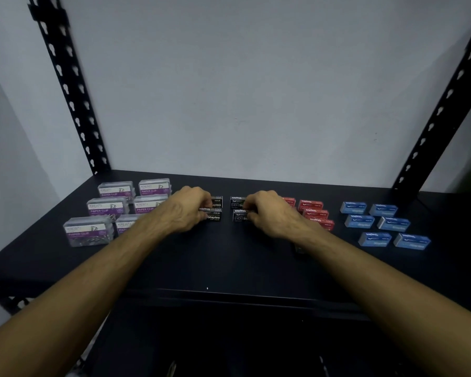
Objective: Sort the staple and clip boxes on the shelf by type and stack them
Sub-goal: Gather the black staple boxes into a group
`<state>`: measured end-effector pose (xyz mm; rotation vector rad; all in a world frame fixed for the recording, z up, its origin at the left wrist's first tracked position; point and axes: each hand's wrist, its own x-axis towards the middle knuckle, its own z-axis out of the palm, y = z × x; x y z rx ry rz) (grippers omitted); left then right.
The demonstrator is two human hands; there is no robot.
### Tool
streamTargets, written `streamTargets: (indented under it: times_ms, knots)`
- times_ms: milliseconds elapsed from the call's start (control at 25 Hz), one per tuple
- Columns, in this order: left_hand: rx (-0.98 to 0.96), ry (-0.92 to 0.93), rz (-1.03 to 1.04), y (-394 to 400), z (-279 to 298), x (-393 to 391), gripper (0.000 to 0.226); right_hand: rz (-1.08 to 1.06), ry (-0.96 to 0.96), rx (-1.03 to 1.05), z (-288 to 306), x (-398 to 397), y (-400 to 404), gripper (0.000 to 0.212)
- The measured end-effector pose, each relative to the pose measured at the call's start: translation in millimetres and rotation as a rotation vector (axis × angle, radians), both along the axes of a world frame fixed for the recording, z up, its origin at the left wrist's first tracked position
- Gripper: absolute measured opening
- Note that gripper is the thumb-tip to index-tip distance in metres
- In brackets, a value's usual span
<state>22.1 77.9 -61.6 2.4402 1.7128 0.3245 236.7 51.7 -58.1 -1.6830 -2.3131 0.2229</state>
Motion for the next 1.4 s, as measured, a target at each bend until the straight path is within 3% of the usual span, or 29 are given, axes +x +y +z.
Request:
streamTargets:
  times_ms: [560,760,960,1200,1400]
  knots:
    - [0.015,0.057,-0.016,3.4,1.2,0.2,0.025,0.0,-0.025,0.002,-7.7,-6.1,17.6,0.017]
    - [0.158,0.078,-0.038,-2.9,6.7,-1.8,0.034,-0.011,0.021,0.101,8.3,8.7,4.7,0.025]
    - [0.299,-0.098,-0.13,-16.1,12.4,15.1,0.024,-0.046,0.064,0.165,24.9,37.5,-19.5,0.025]
    - [0.175,-0.414,-0.275,-39.1,6.0,62.4,0.013,-0.126,0.077,0.159,26.3,75.3,-51.1,0.023]
    - [0.08,-0.421,-0.368,-58.2,-11.8,100.1,0.016,-0.159,0.019,0.134,8.9,103.4,-78.9,0.021]
